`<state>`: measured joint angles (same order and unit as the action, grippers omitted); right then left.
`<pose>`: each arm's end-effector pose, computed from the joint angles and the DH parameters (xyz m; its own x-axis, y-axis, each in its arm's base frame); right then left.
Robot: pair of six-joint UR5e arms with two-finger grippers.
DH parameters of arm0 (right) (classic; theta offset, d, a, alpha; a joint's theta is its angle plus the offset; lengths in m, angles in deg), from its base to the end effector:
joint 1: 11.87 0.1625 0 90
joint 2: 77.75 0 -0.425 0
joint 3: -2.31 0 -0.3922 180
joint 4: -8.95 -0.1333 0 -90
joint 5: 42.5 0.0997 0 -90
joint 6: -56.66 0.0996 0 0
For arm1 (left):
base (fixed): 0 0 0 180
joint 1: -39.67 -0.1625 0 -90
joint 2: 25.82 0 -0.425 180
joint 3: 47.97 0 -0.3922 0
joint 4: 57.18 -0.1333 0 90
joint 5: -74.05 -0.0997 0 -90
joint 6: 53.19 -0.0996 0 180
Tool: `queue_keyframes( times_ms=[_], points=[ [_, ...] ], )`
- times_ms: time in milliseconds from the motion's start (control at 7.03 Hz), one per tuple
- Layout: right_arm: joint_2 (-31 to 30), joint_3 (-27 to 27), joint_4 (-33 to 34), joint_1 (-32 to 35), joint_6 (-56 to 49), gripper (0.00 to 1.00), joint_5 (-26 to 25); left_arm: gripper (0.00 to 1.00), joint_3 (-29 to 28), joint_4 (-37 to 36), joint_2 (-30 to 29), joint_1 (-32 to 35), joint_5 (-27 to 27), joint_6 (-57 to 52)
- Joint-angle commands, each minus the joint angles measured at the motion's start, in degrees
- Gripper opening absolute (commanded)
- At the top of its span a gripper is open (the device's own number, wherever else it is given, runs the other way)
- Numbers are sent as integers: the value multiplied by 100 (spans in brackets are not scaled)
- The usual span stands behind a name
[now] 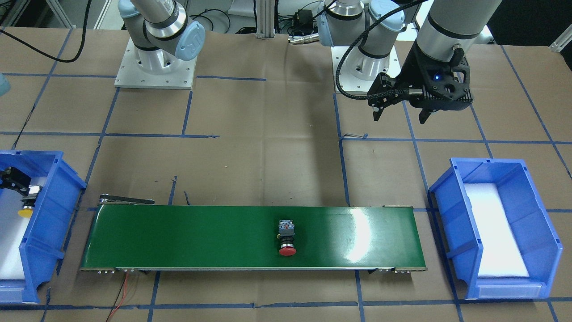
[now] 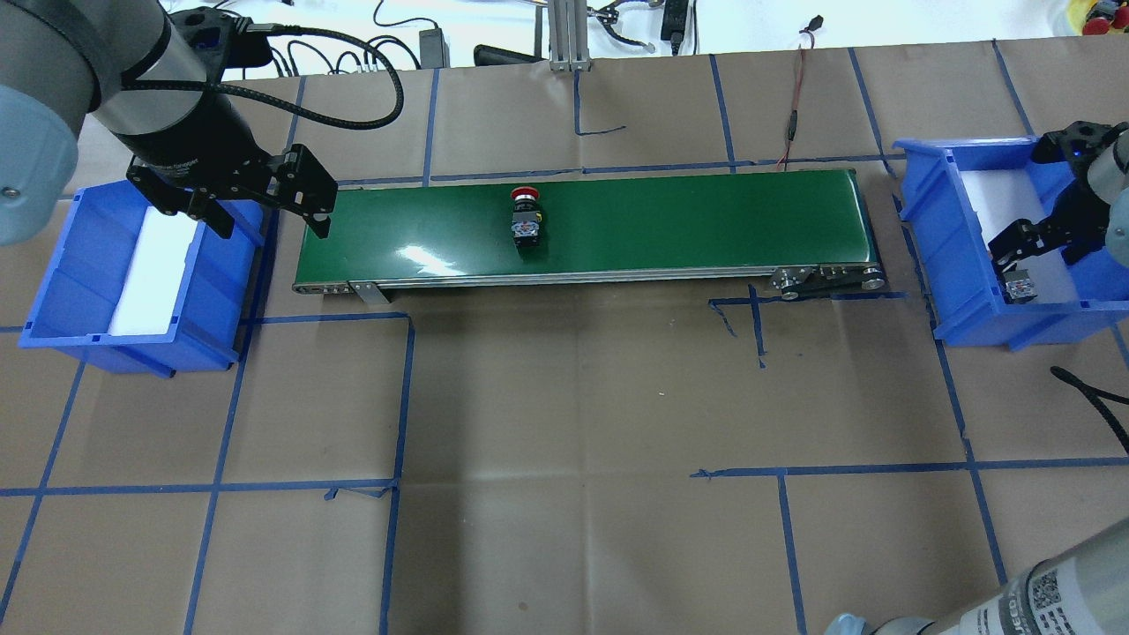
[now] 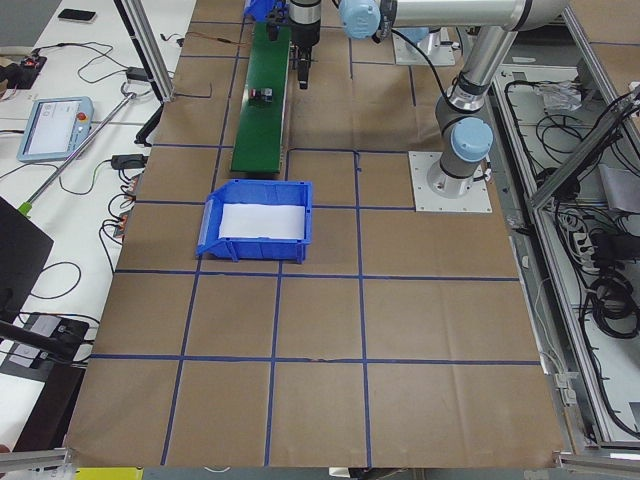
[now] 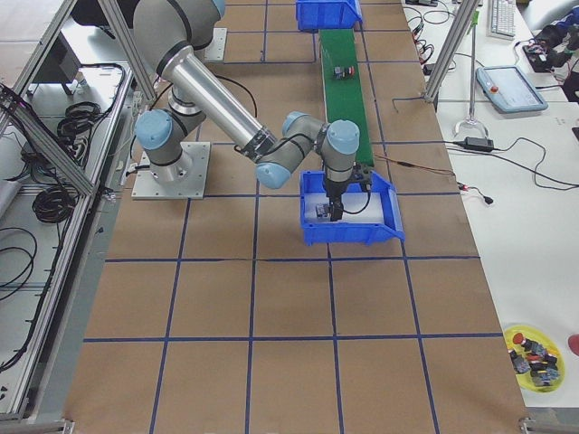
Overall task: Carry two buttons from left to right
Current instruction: 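Open the right gripper and lift it out of the bin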
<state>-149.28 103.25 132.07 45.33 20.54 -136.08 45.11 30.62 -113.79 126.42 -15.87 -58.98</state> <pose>-0.2086 -0.5582 0.2803 -0.9946 -0.0550 0.0885 -0.0566 0.9983 -0.0155 -0.1061 -0.4856 0.4825 -0.9990 0.0443 -0.0006 0.0443 0.9988 -0.0201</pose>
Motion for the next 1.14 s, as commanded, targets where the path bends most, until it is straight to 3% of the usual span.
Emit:
queue_keyframes(
  times_ms=[0, 285, 712, 996],
  points=[
    [-317, -686, -1170, 184, 698, 99, -11, 100, 0, 0, 0, 0, 1, 8],
    [-309, -1521, -2008, 841, 1577, 99, 16, 100, 0, 0, 0, 0, 1, 0],
    [-336, -1657, -1959, 2780, 3588, 99, 51, 100, 0, 0, -9, 0, 1, 8],
    [-747, -1578, -1949, 3523, 4418, 99, 60, 100, -9, 0, -35, 0, 1, 8]
  ],
)
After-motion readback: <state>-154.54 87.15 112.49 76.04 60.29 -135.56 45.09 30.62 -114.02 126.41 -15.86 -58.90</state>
